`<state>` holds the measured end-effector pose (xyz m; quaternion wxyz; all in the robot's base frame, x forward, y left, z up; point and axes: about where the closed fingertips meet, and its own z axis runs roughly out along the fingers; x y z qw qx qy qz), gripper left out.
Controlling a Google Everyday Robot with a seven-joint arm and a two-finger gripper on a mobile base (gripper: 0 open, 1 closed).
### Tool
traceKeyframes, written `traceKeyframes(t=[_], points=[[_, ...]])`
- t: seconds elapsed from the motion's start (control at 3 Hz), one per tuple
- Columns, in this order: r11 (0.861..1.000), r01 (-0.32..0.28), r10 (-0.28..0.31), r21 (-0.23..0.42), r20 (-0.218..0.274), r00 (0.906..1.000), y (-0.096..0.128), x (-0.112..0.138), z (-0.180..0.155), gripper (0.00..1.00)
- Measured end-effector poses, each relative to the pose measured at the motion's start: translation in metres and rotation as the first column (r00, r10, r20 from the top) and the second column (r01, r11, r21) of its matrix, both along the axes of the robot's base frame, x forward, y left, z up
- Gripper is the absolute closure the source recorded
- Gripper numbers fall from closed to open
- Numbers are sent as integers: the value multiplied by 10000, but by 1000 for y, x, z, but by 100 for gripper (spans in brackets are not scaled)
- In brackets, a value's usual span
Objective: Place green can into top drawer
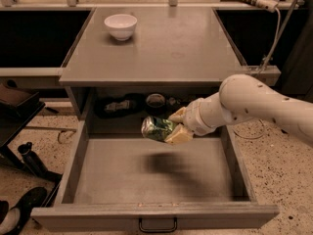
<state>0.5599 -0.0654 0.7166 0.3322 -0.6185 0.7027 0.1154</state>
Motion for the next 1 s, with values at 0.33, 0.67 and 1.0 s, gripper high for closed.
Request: traceKeyframes(t=[0.33, 0.67, 1.0], points=[[9941, 249, -285, -1055, -330, 9990, -8, -4, -28, 100], [9784, 342, -481, -2040, -638, 9968, -23, -14, -51, 100], [9676, 373, -634, -2497, -976, 9932, -30, -19, -73, 100]])
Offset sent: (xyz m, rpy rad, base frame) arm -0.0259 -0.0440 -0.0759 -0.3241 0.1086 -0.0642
